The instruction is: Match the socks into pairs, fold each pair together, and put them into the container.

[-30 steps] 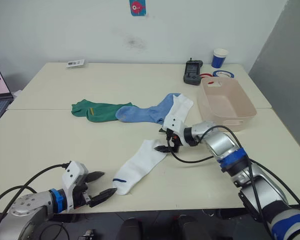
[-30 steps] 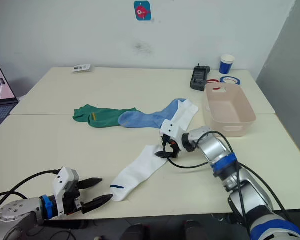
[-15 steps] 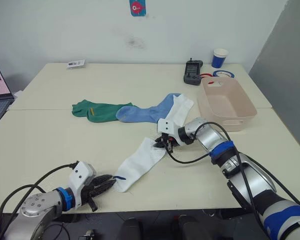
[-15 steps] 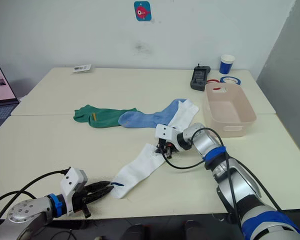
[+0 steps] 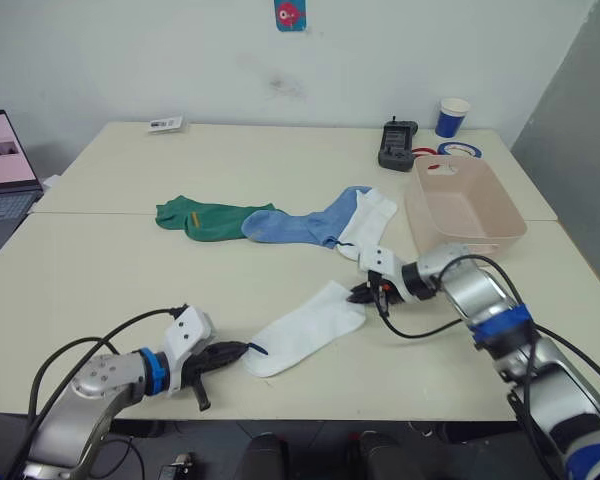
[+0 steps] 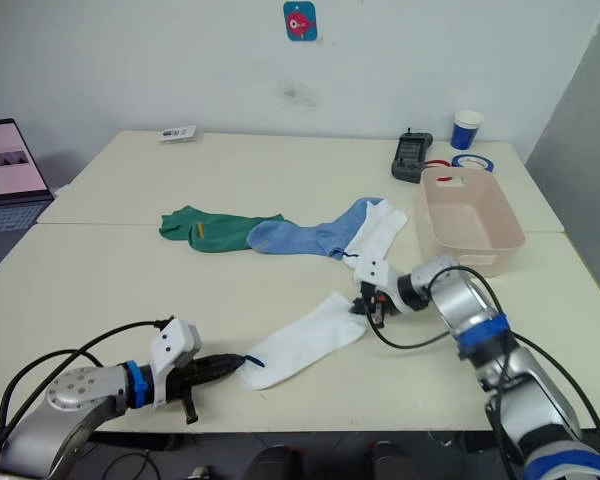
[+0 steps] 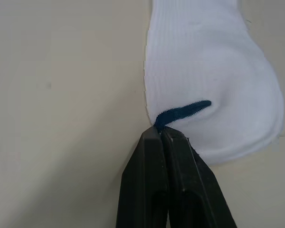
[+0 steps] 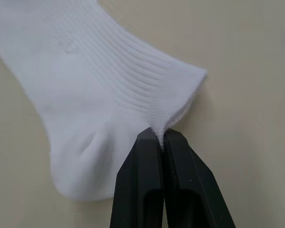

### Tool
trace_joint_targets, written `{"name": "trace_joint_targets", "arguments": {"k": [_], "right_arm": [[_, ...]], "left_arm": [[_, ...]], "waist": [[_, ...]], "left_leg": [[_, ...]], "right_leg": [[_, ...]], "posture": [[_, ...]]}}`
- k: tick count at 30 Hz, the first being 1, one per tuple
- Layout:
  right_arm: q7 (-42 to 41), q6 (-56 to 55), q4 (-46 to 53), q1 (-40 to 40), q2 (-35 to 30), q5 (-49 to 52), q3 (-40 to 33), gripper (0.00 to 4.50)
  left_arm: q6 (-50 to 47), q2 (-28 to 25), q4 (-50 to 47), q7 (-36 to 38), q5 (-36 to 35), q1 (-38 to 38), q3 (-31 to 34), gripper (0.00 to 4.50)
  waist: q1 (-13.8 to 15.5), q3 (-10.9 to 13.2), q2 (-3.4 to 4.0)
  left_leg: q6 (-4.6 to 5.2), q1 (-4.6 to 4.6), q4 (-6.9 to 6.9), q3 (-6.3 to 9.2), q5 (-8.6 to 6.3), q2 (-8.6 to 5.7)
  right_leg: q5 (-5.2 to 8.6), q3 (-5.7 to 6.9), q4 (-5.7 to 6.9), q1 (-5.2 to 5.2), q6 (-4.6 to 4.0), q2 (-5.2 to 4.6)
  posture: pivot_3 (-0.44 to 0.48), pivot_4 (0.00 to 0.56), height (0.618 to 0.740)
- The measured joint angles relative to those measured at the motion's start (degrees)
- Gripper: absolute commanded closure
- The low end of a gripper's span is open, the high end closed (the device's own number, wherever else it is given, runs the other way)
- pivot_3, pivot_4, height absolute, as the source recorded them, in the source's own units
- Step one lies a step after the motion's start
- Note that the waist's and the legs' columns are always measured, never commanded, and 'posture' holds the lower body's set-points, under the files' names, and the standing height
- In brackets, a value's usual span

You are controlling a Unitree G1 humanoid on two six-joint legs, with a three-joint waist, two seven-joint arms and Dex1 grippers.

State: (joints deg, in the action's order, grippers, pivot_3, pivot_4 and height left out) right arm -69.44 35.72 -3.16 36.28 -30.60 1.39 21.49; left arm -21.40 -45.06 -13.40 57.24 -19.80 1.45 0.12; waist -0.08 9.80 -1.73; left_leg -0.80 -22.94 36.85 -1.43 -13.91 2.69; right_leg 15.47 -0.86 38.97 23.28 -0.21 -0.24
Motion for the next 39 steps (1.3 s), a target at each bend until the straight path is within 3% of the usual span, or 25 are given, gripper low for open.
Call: {"name": "trace_joint_targets", "arguments": {"k": [2,7,13,20,21,24,30,31,39], "right_arm": [[2.4,9.2,9.7,-3.6,-1.1,1.9,-1.6,4.50],[9.5,23.9,23.0,-7.7,-1.0,5.4,-5.1,4.50],[16.9,30.2,26.7,-10.4,-0.3,7.4,-6.8,4.50],[20.3,29.4,25.3,-12.1,-2.6,9.4,-8.1,4.50],[20.8,29.2,25.0,-12.4,-2.7,9.6,-8.2,4.26],[21.4,28.6,24.5,-12.5,-2.6,11.1,-8.4,3.40],[22.2,27.1,23.0,-11.5,-3.3,12.9,-9.3,1.28],[22.2,27.1,23.0,-11.5,-3.5,13.5,-10.0,1.28],[19.8,25.3,25.0,-16.6,-7.2,20.0,-16.2,1.28]], "left_arm": [[0.4,-0.7,1.6,3.2,1.1,-5.1,-3.5,4.46],[7.7,-1.5,10.7,9.4,7.0,-15.6,-9.6,4.46],[17.6,-0.2,24.5,13.4,13.5,-26.0,-13.4,4.46],[21.8,1.2,28.8,14.8,14.8,-27.9,-13.6,4.46],[21.7,1.3,28.6,14.8,14.8,-27.7,-13.5,4.49],[21.4,1.5,27.8,14.3,14.6,-27.0,-13.1,3.84],[16.7,1.4,24.9,12.6,13.2,-24.8,-10.4,1.96],[14.8,1.4,23.9,11.8,12.3,-23.5,-9.2,1.68],[-11.3,1.8,7.4,3.8,-3.4,-9.2,4.3,1.68]], "waist": [[-0.3,0.0,0.00],[-1.3,0.0,-0.01],[-1.6,0.0,-0.02],[-1.6,0.0,-0.04],[-1.6,0.0,-0.04],[-1.6,0.0,-0.04],[-1.7,0.0,-0.04],[-1.7,0.0,-0.04],[-1.7,0.0,-0.09]], "left_leg": [[0.00,0.02,0.00,-0.01,0.00,0.00],[0.00,0.03,-0.01,-0.02,0.00,-0.02],[0.00,0.00,0.01,-0.09,0.00,-0.01],[0.00,0.00,0.01,-0.11,0.00,0.00],[0.01,0.00,0.01,-0.11,0.00,0.01],[0.00,0.00,0.02,-0.08,0.00,0.01],[0.01,0.00,0.01,-0.07,0.00,0.03],[0.01,0.00,0.01,-0.04,0.00,0.06],[0.00,0.00,0.00,0.09,0.00,0.39]], "right_leg": [[0.13,-0.05,0.01,0.01,0.23,0.05],[0.14,0.00,0.02,0.02,0.21,0.34],[0.16,-0.06,0.01,0.04,0.21,0.64],[0.16,-0.06,0.02,0.03,0.22,0.63],[0.16,-0.07,0.02,0.03,0.22,0.63],[0.16,-0.08,0.02,0.03,0.23,0.63],[0.16,-0.09,0.02,0.04,0.23,0.64],[0.16,-0.09,0.02,0.04,0.23,0.64],[0.17,-0.06,0.01,0.04,0.24,0.40]], "posture": [[0.000,0.150,0.740],[0.000,0.150,0.740],[0.000,0.150,0.740],[0.000,0.150,0.740],[0.000,0.150,0.740],[0.000,0.150,0.740],[0.000,0.150,0.740],[0.000,0.150,0.740],[0.000,0.150,0.740]]}}
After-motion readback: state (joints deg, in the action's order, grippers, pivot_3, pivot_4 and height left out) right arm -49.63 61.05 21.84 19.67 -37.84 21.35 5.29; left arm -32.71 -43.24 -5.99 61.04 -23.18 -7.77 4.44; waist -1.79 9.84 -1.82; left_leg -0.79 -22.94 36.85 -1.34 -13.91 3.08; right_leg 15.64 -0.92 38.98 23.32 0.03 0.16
